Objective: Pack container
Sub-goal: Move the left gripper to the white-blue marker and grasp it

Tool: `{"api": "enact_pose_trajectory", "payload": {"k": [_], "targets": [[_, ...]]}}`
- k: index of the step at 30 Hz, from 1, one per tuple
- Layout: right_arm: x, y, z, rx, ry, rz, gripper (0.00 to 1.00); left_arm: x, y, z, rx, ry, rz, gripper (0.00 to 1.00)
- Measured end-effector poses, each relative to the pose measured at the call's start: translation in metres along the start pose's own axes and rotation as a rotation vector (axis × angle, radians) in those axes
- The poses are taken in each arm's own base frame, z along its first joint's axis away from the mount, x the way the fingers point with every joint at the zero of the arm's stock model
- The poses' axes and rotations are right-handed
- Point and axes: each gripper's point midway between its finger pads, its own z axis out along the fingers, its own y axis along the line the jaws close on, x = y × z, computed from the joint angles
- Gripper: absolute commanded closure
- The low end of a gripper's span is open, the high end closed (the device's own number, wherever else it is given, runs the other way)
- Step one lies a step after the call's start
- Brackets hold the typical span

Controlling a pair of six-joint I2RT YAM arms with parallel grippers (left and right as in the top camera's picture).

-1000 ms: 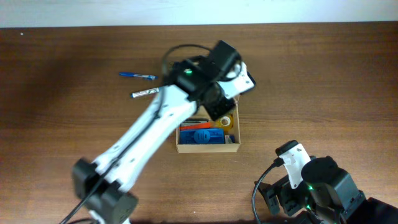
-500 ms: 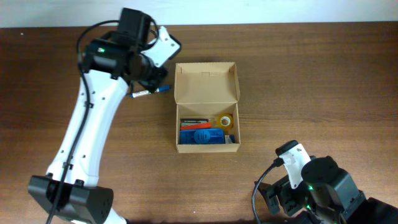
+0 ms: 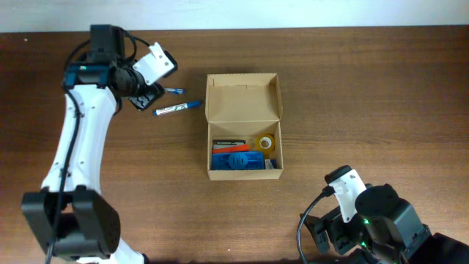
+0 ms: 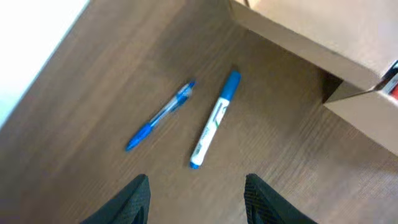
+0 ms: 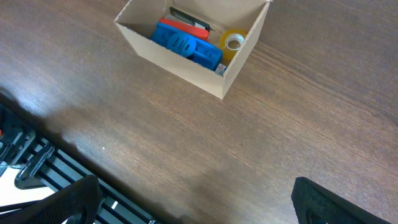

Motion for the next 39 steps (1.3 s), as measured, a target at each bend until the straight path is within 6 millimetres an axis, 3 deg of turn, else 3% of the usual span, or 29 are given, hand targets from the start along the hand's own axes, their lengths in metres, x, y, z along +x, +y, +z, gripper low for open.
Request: {"api": "enact_pose_trajectory", "payload": {"k": [6, 12, 15, 27, 39], "targets": [[0.0, 0.0, 0.0, 0.0, 0.0, 0.0, 0.0, 0.025, -0.011, 0.066, 0.096, 0.044, 0.011, 0.47], [0.0, 0.0, 0.0, 0.0, 0.0, -0.001, 0.01, 0.047, -0.018, 0.116, 0.159, 0.087, -0.001, 0.47], [0.0, 0.0, 0.0, 0.0, 0.0, 0.0, 0.01, 0.055, -0.021, 0.132, 0.178, 0.101, -0.008, 0.47], [0.0, 0.0, 0.0, 0.0, 0.0, 0.0, 0.01, 0.06, -0.025, 0.159, 0.203, 0.076, -0.013, 0.47], [0.0, 0.0, 0.0, 0.0, 0.0, 0.0, 0.01, 0.058, -0.025, 0.16, 0.204, 0.065, -0.013, 0.47]]}}
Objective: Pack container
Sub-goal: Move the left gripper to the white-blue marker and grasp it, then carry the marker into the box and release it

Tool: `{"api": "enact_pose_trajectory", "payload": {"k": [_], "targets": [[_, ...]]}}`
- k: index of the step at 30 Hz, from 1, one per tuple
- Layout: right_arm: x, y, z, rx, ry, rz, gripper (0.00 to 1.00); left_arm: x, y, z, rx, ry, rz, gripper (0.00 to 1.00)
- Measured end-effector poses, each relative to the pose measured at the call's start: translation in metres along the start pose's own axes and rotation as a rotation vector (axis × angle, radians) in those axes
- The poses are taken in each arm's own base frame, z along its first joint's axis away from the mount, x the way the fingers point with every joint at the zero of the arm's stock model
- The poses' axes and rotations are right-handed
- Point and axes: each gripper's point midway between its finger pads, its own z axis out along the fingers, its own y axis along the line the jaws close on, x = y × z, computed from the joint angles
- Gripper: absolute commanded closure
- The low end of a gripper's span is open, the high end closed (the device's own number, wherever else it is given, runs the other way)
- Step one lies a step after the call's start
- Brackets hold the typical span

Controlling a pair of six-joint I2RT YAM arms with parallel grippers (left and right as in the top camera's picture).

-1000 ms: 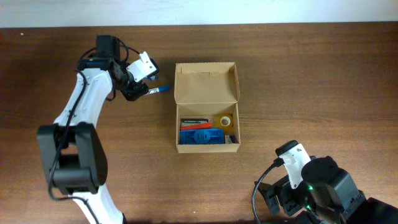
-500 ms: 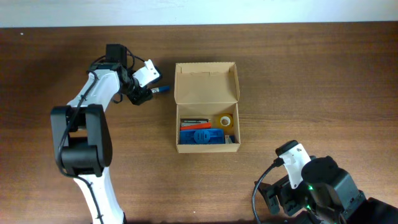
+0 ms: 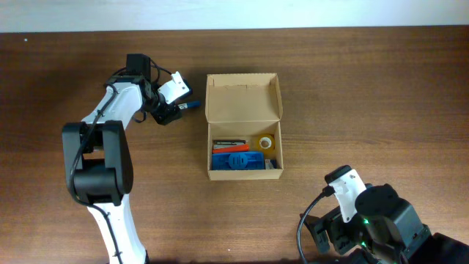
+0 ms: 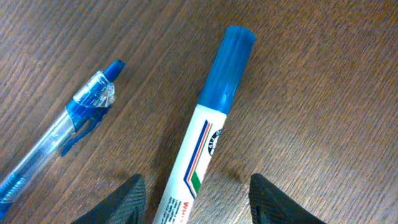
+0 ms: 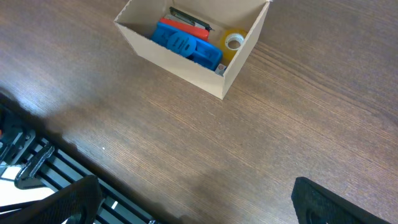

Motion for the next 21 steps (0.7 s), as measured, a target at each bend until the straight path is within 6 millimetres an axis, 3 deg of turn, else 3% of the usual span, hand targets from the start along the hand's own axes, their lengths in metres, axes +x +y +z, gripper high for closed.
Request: {"api": "enact_pose_trajectory", "payload": {"k": [5, 8, 12, 14, 17, 21], "targets": [[0.0, 0.0, 0.0, 0.0, 0.0, 0.0, 0.01, 0.0018, -0.0015, 0.0016, 0.005, 0.004, -0.003, 0.47], [0.0, 0.0, 0.0, 0.0, 0.0, 0.0, 0.01, 0.0021, -0.0022, 0.003, 0.01, 0.003, -0.001, 0.38], [0.0001, 0.0, 0.0, 0.0, 0.0, 0.0, 0.01, 0.0021, -0.0022, 0.003, 0.01, 0.002, 0.0, 0.35], [0.0, 0.0, 0.0, 0.0, 0.0, 0.0, 0.01, 0.0021, -0.0023, 0.003, 0.01, 0.003, 0.0, 0.4], [0.0, 0.0, 0.0, 0.0, 0.0, 0.0, 0.01, 0.0018, -0.0026, 0.003, 0.012, 0.0, 0.003, 0.57], [0.0, 0.0, 0.0, 0.0, 0.0, 0.0, 0.01, 0.0018, -0.0026, 0.0032, 0.012, 0.0, -0.002, 0.67]]}}
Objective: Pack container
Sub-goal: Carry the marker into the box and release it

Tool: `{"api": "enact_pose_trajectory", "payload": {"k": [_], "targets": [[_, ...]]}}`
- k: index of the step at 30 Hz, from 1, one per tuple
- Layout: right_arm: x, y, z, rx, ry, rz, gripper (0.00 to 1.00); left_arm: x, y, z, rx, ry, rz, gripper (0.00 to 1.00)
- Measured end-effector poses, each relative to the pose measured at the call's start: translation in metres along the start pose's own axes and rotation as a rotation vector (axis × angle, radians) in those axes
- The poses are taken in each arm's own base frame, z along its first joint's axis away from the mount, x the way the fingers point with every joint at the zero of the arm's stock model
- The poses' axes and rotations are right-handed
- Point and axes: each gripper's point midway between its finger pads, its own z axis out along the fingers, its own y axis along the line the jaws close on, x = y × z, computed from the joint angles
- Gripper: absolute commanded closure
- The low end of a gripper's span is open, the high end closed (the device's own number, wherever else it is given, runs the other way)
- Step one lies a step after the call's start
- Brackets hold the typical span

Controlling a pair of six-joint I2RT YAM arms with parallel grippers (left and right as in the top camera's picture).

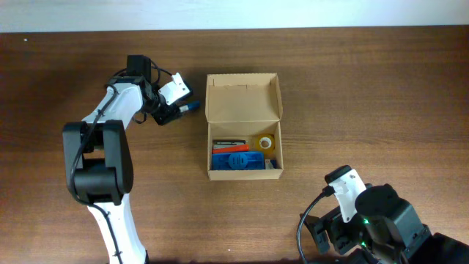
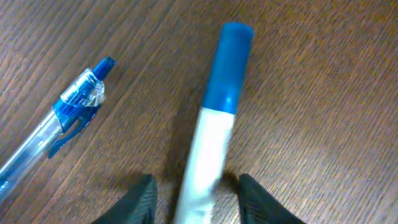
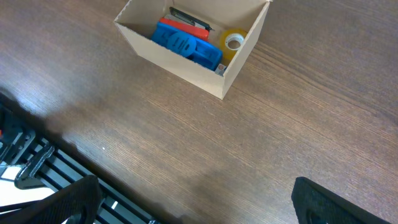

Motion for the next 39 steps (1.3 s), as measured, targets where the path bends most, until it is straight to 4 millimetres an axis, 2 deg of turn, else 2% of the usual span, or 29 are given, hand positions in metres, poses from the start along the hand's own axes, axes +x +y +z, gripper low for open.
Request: {"api": "enact_pose_trajectory", "payload": {"k": [3, 9, 18, 21, 23, 24, 28, 30, 32, 35, 37, 39], "targets": [[0.0, 0.0, 0.0, 0.0, 0.0, 0.0, 0.01, 0.0, 0.0, 0.0, 0.001, 0.0, -0.006, 0.75], [0.0, 0.0, 0.0, 0.0, 0.0, 0.0, 0.01, 0.0, 0.0, 0.0, 0.0, 0.0, -0.025, 0.98], [0.0, 0.0, 0.0, 0.0, 0.0, 0.0, 0.01, 0.0, -0.001, 0.0, 0.004, 0.002, -0.165, 0.98], [0.0, 0.0, 0.0, 0.0, 0.0, 0.0, 0.01, 0.0, -0.004, -0.008, 0.009, 0.008, -0.202, 0.98], [0.0, 0.0, 0.0, 0.0, 0.0, 0.0, 0.01, -0.01, -0.001, -0.025, -0.02, -0.018, -0.205, 0.98], [0.0, 0.0, 0.0, 0.0, 0.0, 0.0, 0.01, -0.019, 0.002, -0.041, -0.048, -0.043, -0.2, 0.98], [0.0, 0.0, 0.0, 0.0, 0.0, 0.0, 0.01, -0.06, 0.007, -0.124, -0.185, -0.172, -0.153, 0.98], [0.0, 0.0, 0.0, 0.0, 0.0, 0.0, 0.01, -0.08, -0.001, -0.176, -0.259, -0.246, -0.119, 0.98], [0.0, 0.0, 0.0, 0.0, 0.0, 0.0, 0.01, -0.096, -0.018, -0.21, -0.296, -0.296, -0.08, 0.98], [0.0, 0.0, 0.0, 0.0, 0.0, 0.0, 0.01, -0.121, -0.054, -0.234, -0.29, -0.344, 0.001, 0.98], [0.0, 0.0, 0.0, 0.0, 0.0, 0.0, 0.01, -0.138, -0.082, -0.235, -0.252, -0.357, 0.058, 0.98], [0.0, 0.0, 0.0, 0.0, 0.0, 0.0, 0.01, -0.147, -0.107, -0.227, -0.2, -0.346, 0.102, 0.98]]}}
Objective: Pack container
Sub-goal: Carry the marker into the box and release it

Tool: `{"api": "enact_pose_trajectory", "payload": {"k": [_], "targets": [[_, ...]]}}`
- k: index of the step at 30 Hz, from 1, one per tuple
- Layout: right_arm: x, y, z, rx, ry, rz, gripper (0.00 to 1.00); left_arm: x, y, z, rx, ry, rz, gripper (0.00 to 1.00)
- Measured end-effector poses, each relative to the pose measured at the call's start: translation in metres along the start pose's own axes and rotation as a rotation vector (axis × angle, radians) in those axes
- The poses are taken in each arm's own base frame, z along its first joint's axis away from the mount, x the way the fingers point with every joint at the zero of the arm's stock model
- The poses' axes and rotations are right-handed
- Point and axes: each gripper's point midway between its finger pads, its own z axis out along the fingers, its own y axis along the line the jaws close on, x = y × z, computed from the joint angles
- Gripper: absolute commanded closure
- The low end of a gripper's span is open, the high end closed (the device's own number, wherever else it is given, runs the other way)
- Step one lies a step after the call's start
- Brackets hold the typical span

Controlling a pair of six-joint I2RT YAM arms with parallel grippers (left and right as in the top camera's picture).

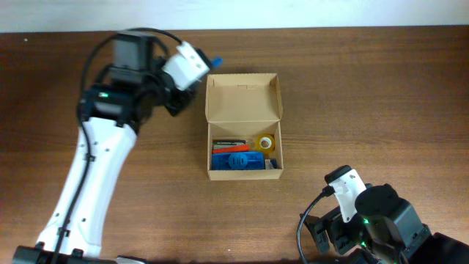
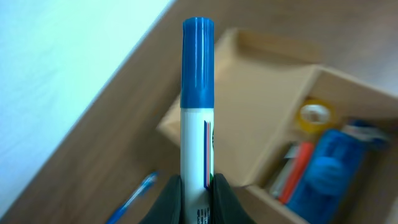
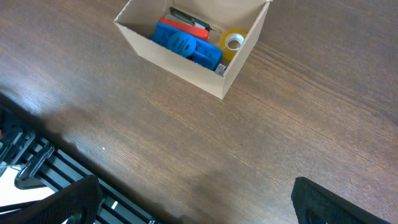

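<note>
My left gripper [image 2: 198, 186] is shut on a white marker with a blue cap [image 2: 197, 93], held in the air beside the back left corner of the open cardboard box [image 1: 243, 95]. In the overhead view the marker's cap [image 1: 216, 61] sticks out past the wrist. The box [image 2: 249, 93] holds a blue item [image 1: 236, 160], a red item and a yellow tape roll [image 1: 266, 142]. A blue pen [image 2: 134, 196] lies on the table below the gripper. My right gripper [image 3: 199, 205] stands open and empty, near the table's front edge.
The box's lid flap stands open at its far side. In the right wrist view the box [image 3: 230, 74] is ahead, and a black slatted rack [image 3: 31, 162] sits past the table edge at lower left.
My left gripper was low at the table with its jaws around the marker. Now it is shut on the marker and up in the air by the box. The right arm has not moved.
My left gripper was open above the pen and marker lying left of the box. Then it was down with its jaws either side of the marker, then closer on it. Now the marker is held off the table; the pen stays behind.
</note>
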Motion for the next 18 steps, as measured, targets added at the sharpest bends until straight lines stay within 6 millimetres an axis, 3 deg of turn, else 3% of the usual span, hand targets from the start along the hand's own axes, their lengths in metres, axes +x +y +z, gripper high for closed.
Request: {"api": "enact_pose_trajectory", "payload": {"k": [3, 7, 11, 18], "targets": [[0.0, 0.0, 0.0, 0.0, 0.0, 0.0, 0.01, -0.01, -0.046, 0.009, 0.109, 0.022, 0.081, 0.98], [0.0, 0.0, 0.0, 0.0, 0.0, 0.0, 0.01, -0.016, -0.084, 0.013, 0.196, 0.043, 0.159, 0.98], [0.0, 0.0, 0.0, 0.0, 0.0, 0.0, 0.01, -0.004, -0.103, 0.018, 0.258, 0.103, 0.171, 0.98], [0.0, 0.0, 0.0, 0.0, 0.0, 0.0, 0.01, 0.025, -0.133, 0.066, 0.384, 0.243, 0.173, 0.98]]}}
